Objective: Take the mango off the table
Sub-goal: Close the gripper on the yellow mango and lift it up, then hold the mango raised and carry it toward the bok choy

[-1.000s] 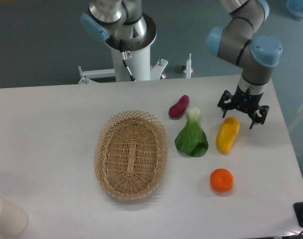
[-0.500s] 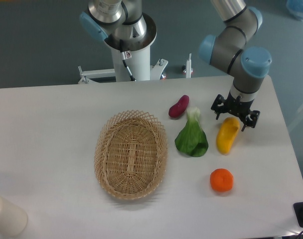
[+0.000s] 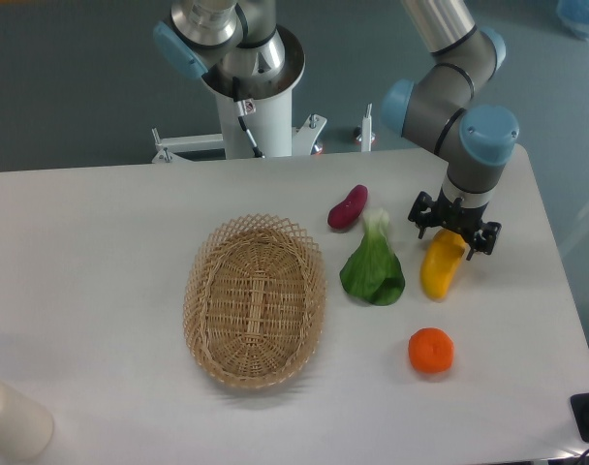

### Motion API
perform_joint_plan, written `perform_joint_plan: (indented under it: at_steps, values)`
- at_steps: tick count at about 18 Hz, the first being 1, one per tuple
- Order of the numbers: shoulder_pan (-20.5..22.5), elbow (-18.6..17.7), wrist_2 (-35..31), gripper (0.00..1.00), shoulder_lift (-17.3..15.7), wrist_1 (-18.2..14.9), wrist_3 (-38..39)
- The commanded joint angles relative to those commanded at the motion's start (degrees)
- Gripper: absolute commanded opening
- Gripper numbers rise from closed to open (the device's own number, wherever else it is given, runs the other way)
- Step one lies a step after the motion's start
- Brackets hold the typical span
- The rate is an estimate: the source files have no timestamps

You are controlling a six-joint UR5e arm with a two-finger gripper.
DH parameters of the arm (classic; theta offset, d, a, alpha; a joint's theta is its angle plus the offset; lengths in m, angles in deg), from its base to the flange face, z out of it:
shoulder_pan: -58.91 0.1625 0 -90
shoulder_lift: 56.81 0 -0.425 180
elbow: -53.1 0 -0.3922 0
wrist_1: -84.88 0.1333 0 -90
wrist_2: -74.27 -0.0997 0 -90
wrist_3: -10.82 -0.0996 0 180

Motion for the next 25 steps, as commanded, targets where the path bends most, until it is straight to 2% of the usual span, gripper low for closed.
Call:
perform_joint_plan:
  at_steps: [2, 6, 7, 10, 12, 14, 16, 21, 22, 23, 25]
  values:
    - [0.0, 0.2, 0.0, 0.59, 0.0, 0.0, 0.1]
    - [0.0, 0.4, 0.0, 0.58, -0.2, 0.0, -0.2]
    - [0.0, 0.4, -0.1, 0.51, -0.2, 0.0, 0.0]
    - [0.1, 0.8, -0.1, 0.49, -0.4, 0.0, -0.6]
    - [0.0, 3.0, 0.1, 0.49, -0.9, -0.1, -0.3]
    - [-0.1, 7.9, 0.0, 0.48, -1.7, -1.8, 0.0]
    - [0.0, 13.9, 0.2, 0.48, -1.9, -6.8, 0.1]
    - [-2.4, 25.0, 0.4, 0.48, -1.6, -20.3, 5.3]
    - [-3.5, 27.1, 0.6, 0.40, -1.9, -23.3, 7.5]
    - [-4.7, 28.2, 0.7, 0.42, -2.5, -24.9, 10.0]
    - [-6.8, 28.4, 0.7, 0.42, -3.9, -25.6, 12.6]
